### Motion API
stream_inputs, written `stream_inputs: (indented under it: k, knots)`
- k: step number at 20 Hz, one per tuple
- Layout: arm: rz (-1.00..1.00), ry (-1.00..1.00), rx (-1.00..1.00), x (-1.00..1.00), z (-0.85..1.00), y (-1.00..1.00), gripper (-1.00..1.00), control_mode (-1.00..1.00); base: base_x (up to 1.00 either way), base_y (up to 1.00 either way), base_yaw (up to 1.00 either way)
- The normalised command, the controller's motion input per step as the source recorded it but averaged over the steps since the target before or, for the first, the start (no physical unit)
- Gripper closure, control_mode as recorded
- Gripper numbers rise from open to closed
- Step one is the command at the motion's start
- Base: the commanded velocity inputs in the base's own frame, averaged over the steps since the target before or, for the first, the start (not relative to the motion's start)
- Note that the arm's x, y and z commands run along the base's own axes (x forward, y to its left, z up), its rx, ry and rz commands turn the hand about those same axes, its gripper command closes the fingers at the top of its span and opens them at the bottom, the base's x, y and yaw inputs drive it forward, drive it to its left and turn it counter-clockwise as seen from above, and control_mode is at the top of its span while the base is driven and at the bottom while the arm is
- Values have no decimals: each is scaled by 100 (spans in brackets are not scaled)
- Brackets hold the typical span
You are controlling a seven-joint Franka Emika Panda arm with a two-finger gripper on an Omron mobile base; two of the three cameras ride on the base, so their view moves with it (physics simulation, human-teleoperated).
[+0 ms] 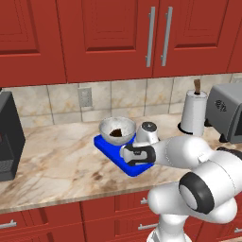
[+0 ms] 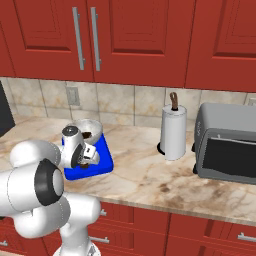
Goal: Place the bowl with cake and the cupcake onto the tray.
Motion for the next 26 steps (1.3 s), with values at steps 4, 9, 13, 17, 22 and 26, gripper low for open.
stream_inputs:
  k: [4,9,13,17,22,26]
  knots:
    - [0,-1,0,0,8,0,-100,-100,0,0,0]
    - [0,-6,0,-12,38,-4,-100,-100,0,0,0]
    - [0,-4,0,-28,41,-6,-100,-100,0,0,0]
    - [0,-8,0,-51,34,-8,-100,-100,0,0,0]
    - [0,-6,0,-49,31,-1,-100,-100,0,0,0]
    - [0,-4,0,-51,34,0,-100,-100,0,0,0]
